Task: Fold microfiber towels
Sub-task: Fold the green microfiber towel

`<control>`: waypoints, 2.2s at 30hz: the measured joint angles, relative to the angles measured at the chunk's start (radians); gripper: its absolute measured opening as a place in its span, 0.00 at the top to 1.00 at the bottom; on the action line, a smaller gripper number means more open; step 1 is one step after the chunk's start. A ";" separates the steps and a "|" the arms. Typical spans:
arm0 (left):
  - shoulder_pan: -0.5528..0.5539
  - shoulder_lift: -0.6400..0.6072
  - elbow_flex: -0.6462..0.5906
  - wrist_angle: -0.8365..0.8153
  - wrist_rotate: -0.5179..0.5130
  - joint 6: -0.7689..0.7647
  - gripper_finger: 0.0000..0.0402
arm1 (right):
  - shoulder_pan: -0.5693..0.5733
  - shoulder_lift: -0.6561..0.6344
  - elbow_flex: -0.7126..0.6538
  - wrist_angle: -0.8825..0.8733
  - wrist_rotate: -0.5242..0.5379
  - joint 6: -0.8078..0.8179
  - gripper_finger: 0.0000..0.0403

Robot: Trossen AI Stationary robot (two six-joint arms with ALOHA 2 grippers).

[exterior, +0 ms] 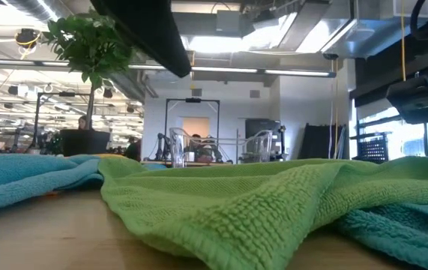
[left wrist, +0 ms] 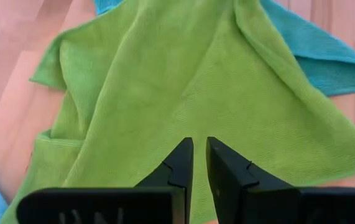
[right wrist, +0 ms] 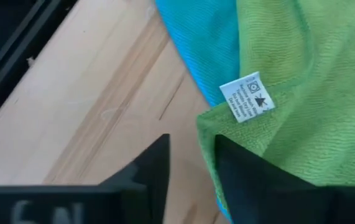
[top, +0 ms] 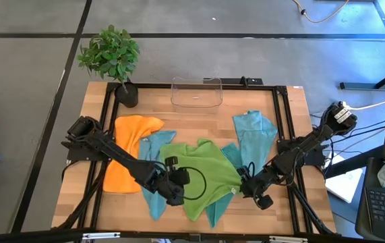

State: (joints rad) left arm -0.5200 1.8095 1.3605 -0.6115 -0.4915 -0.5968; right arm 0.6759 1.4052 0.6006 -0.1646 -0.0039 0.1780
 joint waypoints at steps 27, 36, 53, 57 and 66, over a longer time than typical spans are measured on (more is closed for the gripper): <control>-0.006 0.103 0.001 0.322 0.086 0.136 0.90 | 0.035 -0.001 0.024 -0.035 0.057 -0.078 0.97; -0.006 0.103 0.001 0.264 0.085 0.137 0.90 | 0.035 -0.001 0.023 -0.035 0.037 -0.104 0.64; -0.003 0.103 0.001 0.246 0.037 0.136 0.90 | 0.035 0.000 0.016 -0.031 0.101 -0.032 0.81; -0.003 0.103 0.001 0.246 0.029 0.127 0.90 | 0.046 0.002 0.016 -0.048 0.101 -0.024 0.86; -0.009 0.102 0.001 0.247 0.022 0.067 0.90 | 0.074 0.048 0.016 -0.029 0.122 0.022 0.76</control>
State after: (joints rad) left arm -0.5287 1.9118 1.3617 -0.3641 -0.4690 -0.5297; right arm 0.7498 1.4536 0.6163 -0.1938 0.1184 0.2005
